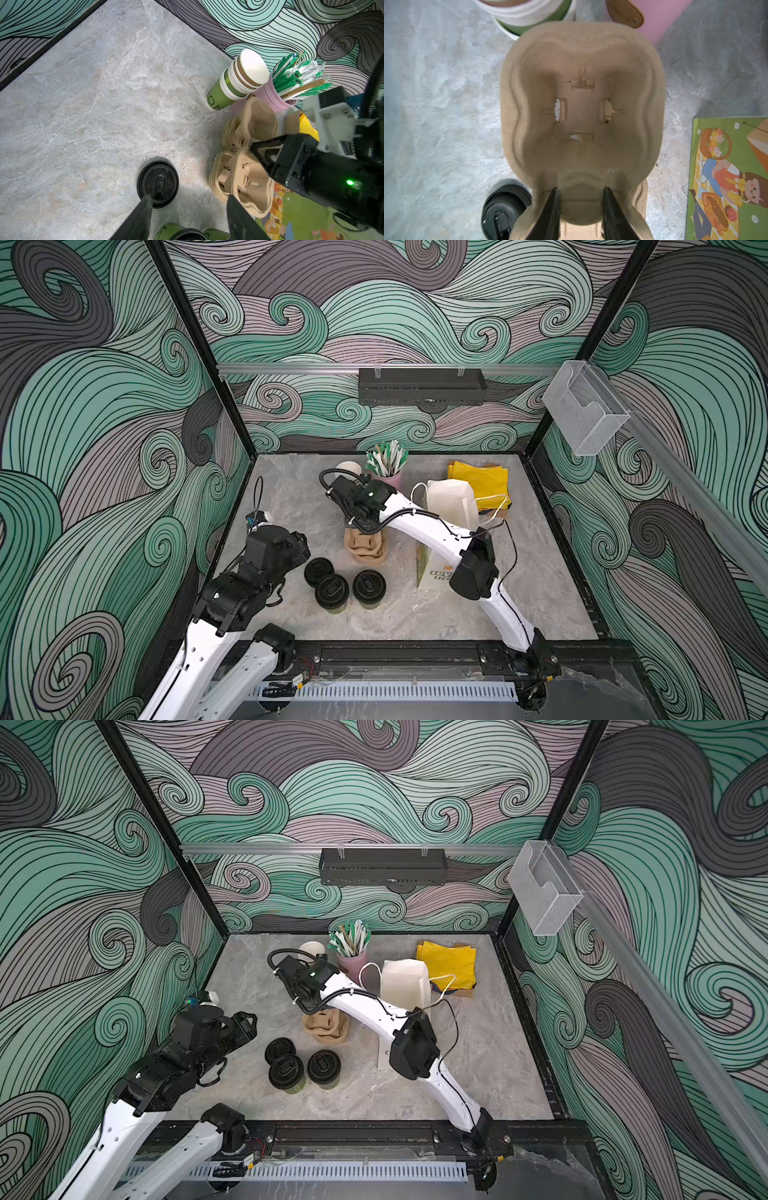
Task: Pack the takeout coffee
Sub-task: 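Carry the cup carrier toward the white paper bag with the right gripper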
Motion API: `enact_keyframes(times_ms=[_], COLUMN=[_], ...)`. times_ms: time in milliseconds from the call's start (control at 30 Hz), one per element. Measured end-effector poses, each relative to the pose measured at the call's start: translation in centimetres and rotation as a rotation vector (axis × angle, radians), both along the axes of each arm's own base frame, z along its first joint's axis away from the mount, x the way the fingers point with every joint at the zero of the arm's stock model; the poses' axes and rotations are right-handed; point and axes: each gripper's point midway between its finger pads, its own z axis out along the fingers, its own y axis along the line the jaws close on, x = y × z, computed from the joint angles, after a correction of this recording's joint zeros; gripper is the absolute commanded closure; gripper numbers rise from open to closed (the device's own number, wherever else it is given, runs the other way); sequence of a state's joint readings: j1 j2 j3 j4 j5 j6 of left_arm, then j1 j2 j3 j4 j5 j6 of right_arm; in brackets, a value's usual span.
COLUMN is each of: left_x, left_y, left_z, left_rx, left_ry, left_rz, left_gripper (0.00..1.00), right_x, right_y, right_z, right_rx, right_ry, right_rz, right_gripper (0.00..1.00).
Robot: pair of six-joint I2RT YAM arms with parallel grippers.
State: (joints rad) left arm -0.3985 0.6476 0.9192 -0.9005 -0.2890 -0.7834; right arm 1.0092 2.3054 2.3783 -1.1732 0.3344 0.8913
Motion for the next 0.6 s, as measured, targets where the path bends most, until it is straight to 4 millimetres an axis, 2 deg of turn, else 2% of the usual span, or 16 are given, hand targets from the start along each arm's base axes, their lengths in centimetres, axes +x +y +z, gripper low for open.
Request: enact_keyframes(times_ms=[400,600], left_x=[0.0,0.1], left_y=[0.3,0.8], left_z=[0.6,2.4], left_rx=[0.018,0.055], left_ry=[-0.019,-0.062], left_rz=[0.004,-0.002], left_gripper=[0.40,0.39], right_x=[-3.6,-6.4], right_y=[1.3,0.4], right_z=[8.2,11.9], right_rx=[0.137,0.194], right_ry=[-0.073,-0.081], right_rz=[0.144,0.234], right_gripper=[0.74,0.74])
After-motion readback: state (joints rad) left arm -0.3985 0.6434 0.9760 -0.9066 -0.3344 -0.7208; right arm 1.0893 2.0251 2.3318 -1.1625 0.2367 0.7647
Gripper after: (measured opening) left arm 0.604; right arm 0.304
